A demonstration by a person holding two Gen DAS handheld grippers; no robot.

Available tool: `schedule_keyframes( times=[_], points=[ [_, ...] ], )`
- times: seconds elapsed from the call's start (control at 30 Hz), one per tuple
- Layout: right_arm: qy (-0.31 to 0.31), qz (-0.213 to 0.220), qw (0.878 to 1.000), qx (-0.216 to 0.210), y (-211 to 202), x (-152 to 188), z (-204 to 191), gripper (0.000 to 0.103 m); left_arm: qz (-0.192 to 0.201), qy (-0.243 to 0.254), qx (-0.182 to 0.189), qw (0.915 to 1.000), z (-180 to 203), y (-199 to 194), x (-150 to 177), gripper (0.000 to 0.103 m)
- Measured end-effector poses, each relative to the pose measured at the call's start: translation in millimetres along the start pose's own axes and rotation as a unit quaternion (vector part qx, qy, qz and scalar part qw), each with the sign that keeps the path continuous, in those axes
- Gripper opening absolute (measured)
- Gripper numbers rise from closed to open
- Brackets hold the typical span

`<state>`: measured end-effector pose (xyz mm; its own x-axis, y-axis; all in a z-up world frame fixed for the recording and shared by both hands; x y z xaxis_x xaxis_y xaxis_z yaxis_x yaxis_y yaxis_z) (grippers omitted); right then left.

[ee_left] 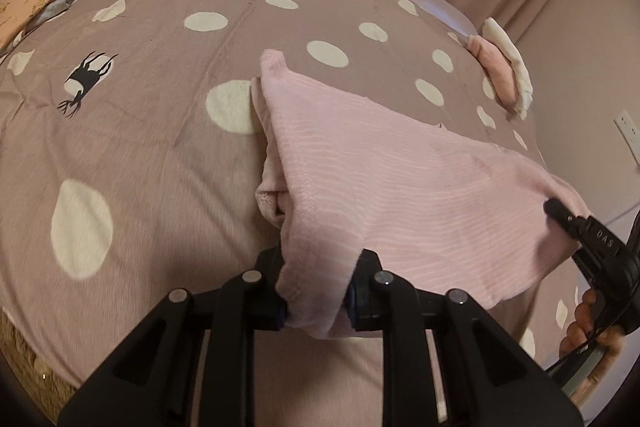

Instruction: Fold small clothes

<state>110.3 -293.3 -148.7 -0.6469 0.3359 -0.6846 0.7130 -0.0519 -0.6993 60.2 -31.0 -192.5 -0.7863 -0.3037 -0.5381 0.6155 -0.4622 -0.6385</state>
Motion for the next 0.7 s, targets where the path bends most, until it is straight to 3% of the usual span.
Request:
schedule_keyframes(
  times=[0.17, 0.37, 0.5, 0.7],
  points=[
    [-0.002, 0.006, 1.0, 0.007, -10.9, 7.5, 4.7, 0.016, -0.002, 0.012, -0.012, 0.9999, 2.9, -1.9, 8.0, 0.022],
    [-0.001, -0.007, 1.0, 0.024, -3.0, 15.5, 6.7, 0.016, -0.021, -0.008, -0.021, 0.9995, -9.1, 4.0, 15.3, 0.029],
    [-0.018, 0.007, 0.999, 0.027, -10.5, 12.0, -3.5, 0.016, -0.02, -0.023, -0.015, 0.9994, -10.8, -1.5, 14.1, 0.032],
    [-0.075, 0.046, 0.996, 0.012, -28.8, 2.7, -42.3, 0.016, 0.02, -0.005, -0.045, 0.9988, -13.0, -28.0, 0.6, 0.04]
  ],
)
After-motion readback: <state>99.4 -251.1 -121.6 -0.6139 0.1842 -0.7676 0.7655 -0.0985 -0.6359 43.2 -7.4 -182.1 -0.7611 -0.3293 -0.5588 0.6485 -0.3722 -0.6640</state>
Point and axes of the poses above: each gripper's, at about its wrist camera, not at the fingertips, and y roughly the way its jaws point, z to its right, x to its underside, the point moved 8 cm from there along y, roughly the way its jaws point, and after that the axes turned 15 degrees about x, right-handed, at the moved point
